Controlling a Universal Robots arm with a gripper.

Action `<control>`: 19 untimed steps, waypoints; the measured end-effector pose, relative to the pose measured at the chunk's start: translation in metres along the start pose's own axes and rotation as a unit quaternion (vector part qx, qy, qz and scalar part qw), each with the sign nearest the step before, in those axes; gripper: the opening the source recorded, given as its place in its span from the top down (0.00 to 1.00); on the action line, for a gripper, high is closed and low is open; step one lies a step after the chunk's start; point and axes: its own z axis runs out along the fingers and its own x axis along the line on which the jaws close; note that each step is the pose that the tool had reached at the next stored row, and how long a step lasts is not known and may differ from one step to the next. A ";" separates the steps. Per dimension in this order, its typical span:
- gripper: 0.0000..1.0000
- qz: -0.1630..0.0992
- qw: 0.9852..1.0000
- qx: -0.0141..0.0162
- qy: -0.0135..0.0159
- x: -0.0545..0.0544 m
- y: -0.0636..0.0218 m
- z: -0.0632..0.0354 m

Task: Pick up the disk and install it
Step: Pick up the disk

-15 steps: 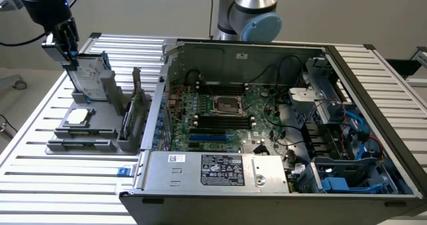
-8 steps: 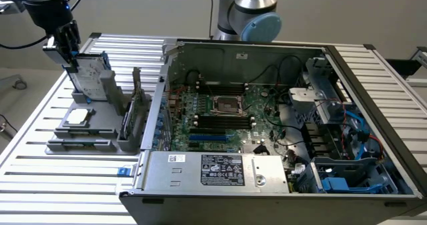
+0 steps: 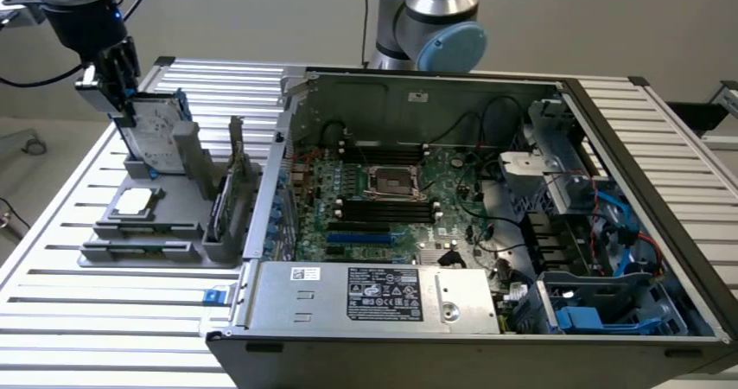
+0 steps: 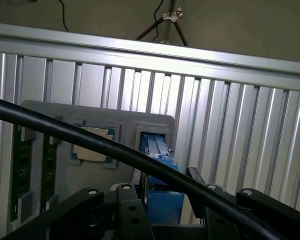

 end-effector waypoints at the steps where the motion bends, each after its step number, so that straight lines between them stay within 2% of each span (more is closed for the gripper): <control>1: 0.52 0.003 1.000 0.000 0.000 0.000 0.0000 0.0001; 8: 0.52 0.011 1.000 0.000 -0.001 0.000 0.0000 0.0004; 10: 0.54 0.012 1.000 0.000 -0.001 0.000 0.0000 0.0004; 12: 0.65 0.012 1.000 0.000 -0.001 0.000 0.0000 0.0005; 19: 0.67 0.012 1.000 0.000 -0.001 0.000 0.0000 0.0006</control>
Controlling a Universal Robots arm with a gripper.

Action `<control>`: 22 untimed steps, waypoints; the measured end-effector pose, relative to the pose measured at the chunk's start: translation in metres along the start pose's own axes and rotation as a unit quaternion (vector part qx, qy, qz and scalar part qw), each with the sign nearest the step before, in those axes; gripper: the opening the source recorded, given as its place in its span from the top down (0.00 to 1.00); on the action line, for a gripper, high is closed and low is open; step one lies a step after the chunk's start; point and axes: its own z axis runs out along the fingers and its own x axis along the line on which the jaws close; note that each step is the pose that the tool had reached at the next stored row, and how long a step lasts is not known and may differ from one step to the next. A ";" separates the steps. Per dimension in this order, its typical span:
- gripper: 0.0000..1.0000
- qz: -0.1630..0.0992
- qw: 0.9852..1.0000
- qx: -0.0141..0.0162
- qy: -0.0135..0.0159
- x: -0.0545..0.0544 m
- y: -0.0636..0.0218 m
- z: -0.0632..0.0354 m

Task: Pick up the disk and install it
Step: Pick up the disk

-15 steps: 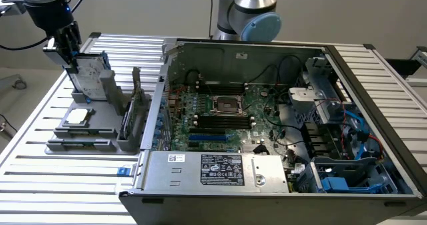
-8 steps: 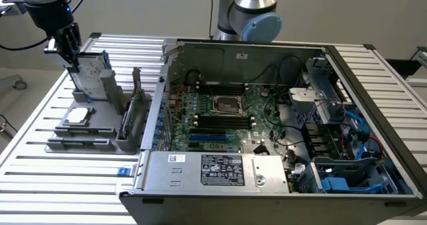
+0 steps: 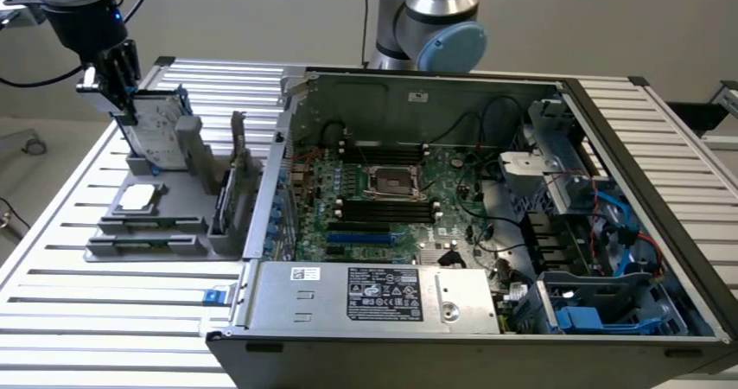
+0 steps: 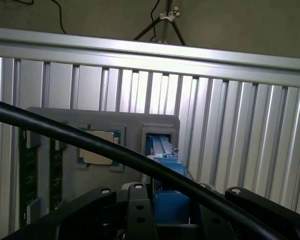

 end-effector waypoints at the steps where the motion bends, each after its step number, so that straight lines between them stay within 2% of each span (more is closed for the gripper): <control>1: 0.67 0.000 1.000 0.000 0.000 0.000 0.0000 0.0000; 8: 0.67 0.001 1.000 0.000 0.000 0.000 0.0000 0.0002; 14: 0.67 0.027 1.000 0.000 0.000 0.000 0.0000 0.0017; 22: 0.67 0.028 1.000 0.000 -0.001 0.000 -0.0001 0.0020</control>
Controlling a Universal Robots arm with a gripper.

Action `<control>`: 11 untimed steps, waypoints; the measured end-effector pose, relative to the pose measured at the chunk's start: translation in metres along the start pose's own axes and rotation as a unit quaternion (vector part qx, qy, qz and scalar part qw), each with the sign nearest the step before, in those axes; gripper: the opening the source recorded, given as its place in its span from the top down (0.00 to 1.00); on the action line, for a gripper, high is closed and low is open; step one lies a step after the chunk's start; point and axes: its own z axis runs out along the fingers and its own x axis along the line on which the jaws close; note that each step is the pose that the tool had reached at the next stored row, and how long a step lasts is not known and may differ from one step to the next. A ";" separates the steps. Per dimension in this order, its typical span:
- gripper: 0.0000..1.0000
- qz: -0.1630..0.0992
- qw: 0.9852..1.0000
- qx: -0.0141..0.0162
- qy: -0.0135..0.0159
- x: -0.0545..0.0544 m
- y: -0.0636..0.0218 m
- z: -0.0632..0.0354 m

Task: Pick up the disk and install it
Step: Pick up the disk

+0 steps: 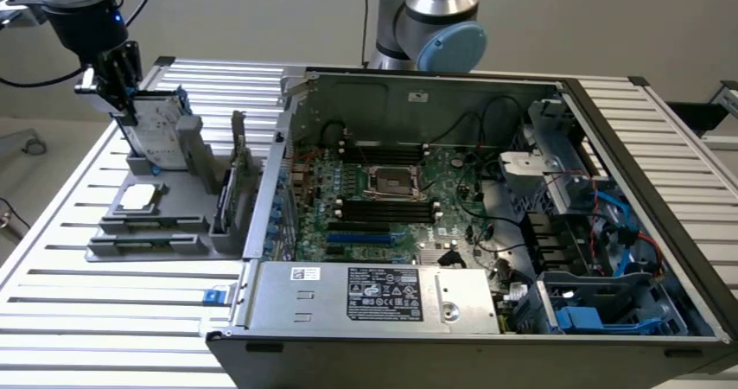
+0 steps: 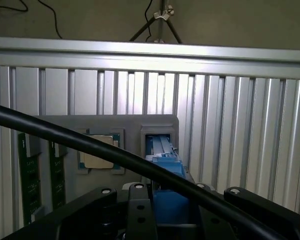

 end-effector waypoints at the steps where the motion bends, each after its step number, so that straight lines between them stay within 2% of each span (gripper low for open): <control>1: 0.67 0.000 1.000 0.000 0.000 0.000 0.0000 0.0000; 11: 0.67 0.000 1.000 0.000 0.000 0.000 0.0000 -0.0007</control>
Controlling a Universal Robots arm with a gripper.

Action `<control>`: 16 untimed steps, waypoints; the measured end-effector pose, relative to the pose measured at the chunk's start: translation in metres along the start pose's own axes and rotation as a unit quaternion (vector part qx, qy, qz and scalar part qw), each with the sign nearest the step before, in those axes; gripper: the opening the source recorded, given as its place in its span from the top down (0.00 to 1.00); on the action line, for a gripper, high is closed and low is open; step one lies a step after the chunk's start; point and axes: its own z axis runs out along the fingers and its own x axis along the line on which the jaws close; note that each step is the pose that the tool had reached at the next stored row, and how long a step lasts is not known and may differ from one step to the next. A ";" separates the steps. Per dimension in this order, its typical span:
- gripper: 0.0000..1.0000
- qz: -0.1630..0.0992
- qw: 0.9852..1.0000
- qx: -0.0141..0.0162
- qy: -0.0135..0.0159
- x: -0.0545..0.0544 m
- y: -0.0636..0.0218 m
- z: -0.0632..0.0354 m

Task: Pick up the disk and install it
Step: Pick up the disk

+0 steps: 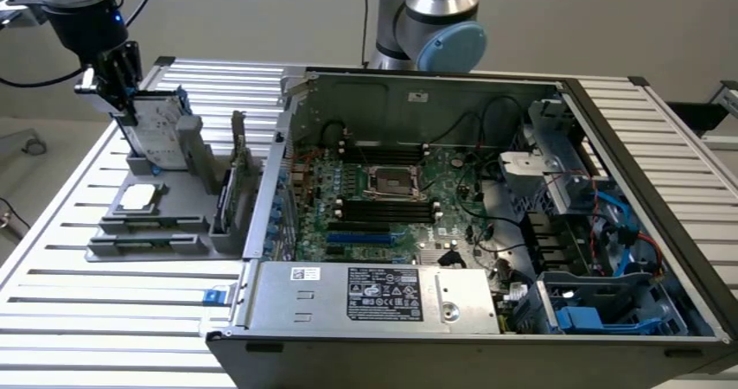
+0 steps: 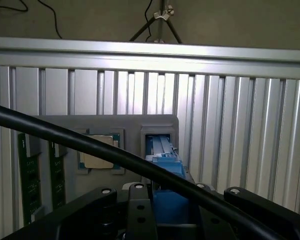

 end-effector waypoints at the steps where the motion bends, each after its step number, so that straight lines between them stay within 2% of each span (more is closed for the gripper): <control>1: 0.67 0.000 1.000 0.001 0.000 0.000 -0.0001 -0.0018; 16: 0.67 0.000 1.000 0.000 0.000 -0.007 -0.0005 -0.0704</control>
